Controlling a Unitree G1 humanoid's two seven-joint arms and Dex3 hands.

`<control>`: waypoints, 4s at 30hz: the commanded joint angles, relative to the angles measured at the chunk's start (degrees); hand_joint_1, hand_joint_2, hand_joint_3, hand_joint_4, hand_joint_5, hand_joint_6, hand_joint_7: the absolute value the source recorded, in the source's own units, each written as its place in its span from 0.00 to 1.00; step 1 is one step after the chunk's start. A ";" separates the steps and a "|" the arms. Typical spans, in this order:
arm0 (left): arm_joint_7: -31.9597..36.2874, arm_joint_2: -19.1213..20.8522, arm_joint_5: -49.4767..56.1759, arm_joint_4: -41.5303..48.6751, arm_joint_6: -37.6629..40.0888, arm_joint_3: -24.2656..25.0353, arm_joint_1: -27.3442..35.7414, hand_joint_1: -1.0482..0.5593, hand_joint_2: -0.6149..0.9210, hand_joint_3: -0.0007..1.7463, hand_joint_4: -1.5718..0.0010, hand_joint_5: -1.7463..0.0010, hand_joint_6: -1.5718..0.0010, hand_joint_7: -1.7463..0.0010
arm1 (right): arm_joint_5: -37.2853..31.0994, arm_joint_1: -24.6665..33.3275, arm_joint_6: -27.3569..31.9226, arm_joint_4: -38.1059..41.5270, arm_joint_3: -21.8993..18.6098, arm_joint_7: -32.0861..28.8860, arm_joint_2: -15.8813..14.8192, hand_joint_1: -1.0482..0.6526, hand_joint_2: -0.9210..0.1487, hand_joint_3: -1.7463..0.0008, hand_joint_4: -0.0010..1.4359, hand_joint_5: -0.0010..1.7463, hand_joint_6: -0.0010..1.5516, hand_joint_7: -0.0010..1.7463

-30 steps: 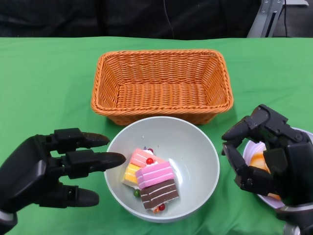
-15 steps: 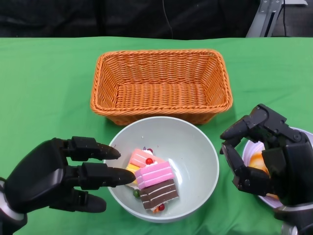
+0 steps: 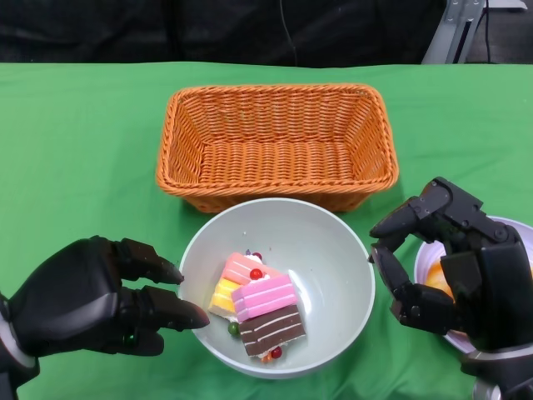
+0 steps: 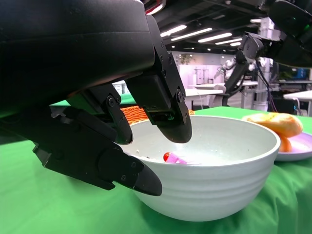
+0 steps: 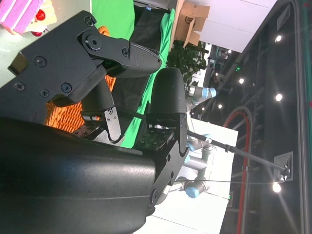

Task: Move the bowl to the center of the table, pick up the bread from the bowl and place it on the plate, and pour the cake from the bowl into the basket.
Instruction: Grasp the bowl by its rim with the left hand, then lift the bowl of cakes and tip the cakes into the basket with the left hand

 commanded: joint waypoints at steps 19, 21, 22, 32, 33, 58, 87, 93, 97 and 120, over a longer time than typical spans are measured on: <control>7.85 4.17 -1.02 -0.07 5.59 -12.78 -4.23 0.39 0.88 0.00 0.36 0.99 0.34 1.00 | 0.05 0.99 0.34 -1.08 0.91 -1.04 1.19 0.46 0.42 0.45 0.47 0.89 0.43 0.73; 7.86 4.17 -1.33 -0.04 5.98 -13.31 -4.33 0.39 0.88 0.00 0.35 0.99 0.34 1.00 | -0.39 1.13 0.41 -1.19 1.12 -1.49 1.48 0.46 0.42 0.45 0.48 0.90 0.44 0.73; 7.21 4.19 -1.76 -0.16 6.31 -13.44 -4.23 0.39 0.88 0.00 0.35 0.99 0.34 1.00 | -0.52 1.18 0.35 -1.21 1.27 -1.67 1.66 0.46 0.42 0.45 0.48 0.90 0.44 0.73; -4.85 3.98 -5.98 -2.96 10.52 -14.51 -3.62 0.38 0.91 0.01 0.39 1.00 0.39 1.00 | -1.45 1.29 -0.07 -1.76 1.91 -2.23 2.01 0.44 0.42 0.46 0.47 0.90 0.43 0.74; -6.75 4.05 -6.64 -3.35 10.85 -14.50 -3.56 0.38 0.92 0.01 0.40 1.00 0.39 1.00 | -1.77 1.32 -0.28 -1.73 1.96 -2.44 2.13 0.44 0.41 0.47 0.47 0.90 0.43 0.74; -22.49 1.13 -9.26 -7.84 20.03 -17.14 -1.58 0.35 0.94 0.00 0.47 1.00 0.44 1.00 | -3.65 1.51 -1.19 -2.89 3.70 -3.58 2.74 0.42 0.31 0.59 0.47 0.92 0.42 0.75; -6.47 -4.30 -5.87 1.25 23.68 -24.14 -4.59 0.47 0.89 0.00 0.16 0.92 0.20 0.96 | -4.66 1.63 -1.45 -2.93 4.08 -4.30 3.02 0.42 0.38 0.51 0.48 0.91 0.42 0.77; -2.88 -4.82 -5.35 4.49 23.13 -25.58 -5.91 0.48 0.89 0.00 0.41 0.42 0.17 1.00 | -4.81 1.61 -1.74 -2.99 4.26 -4.37 3.00 0.42 0.37 0.53 0.48 0.91 0.41 0.77; 1.14 -5.39 -5.12 6.43 22.05 -26.15 -6.59 0.49 0.89 0.00 0.43 0.35 0.16 0.99 | -4.89 1.57 -2.00 -2.93 4.24 -4.45 2.89 0.41 0.35 0.54 0.48 0.91 0.41 0.77; 6.56 -5.86 -13.75 14.08 10.33 -21.29 -8.23 0.69 0.73 0.52 0.53 0.05 0.55 0.10 | -4.59 1.63 -2.48 -2.50 3.52 -4.50 2.72 0.43 0.36 0.53 0.49 0.92 0.42 0.77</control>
